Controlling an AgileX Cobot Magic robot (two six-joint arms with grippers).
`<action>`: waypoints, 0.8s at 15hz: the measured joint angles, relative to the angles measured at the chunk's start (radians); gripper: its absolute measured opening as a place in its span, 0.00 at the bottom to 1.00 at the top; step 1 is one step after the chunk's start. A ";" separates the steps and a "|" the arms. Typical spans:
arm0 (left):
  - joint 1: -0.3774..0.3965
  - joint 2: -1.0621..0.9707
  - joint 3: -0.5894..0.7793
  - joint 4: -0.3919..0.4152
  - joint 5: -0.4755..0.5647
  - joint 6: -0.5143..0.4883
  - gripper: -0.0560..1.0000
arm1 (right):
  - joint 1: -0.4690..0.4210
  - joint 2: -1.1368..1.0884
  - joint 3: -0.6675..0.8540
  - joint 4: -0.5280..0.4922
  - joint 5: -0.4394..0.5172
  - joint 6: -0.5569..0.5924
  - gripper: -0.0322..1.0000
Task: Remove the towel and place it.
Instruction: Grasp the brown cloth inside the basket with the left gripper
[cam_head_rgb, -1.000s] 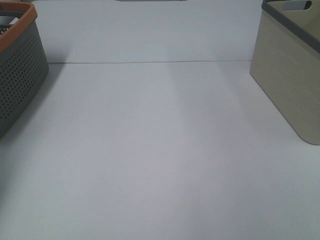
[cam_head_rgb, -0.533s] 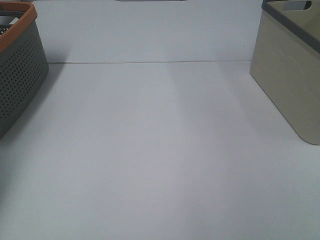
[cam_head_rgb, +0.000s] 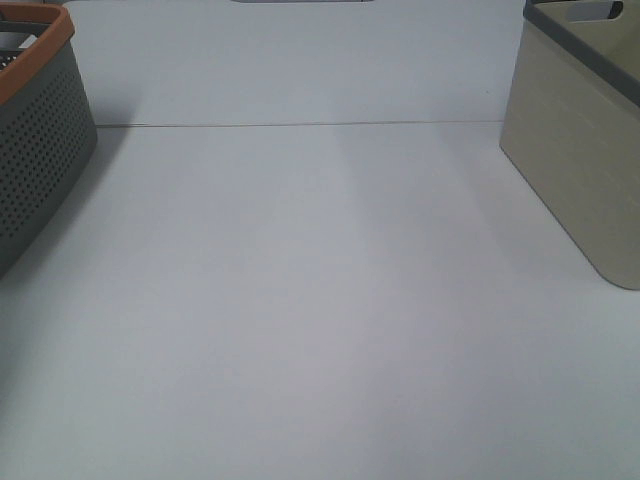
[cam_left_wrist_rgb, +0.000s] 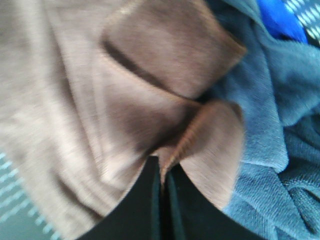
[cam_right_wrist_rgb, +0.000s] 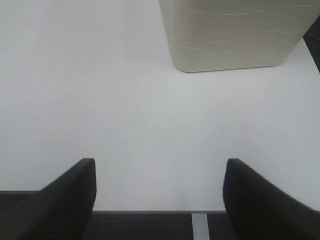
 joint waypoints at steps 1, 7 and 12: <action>0.000 -0.033 0.000 -0.001 -0.006 -0.021 0.05 | 0.000 0.000 0.000 0.000 0.000 0.000 0.64; 0.000 -0.333 0.000 -0.086 0.003 -0.167 0.05 | 0.000 0.000 0.000 0.000 0.000 0.000 0.64; 0.000 -0.633 0.000 -0.100 0.016 -0.130 0.05 | 0.000 0.000 0.000 0.000 0.000 0.000 0.64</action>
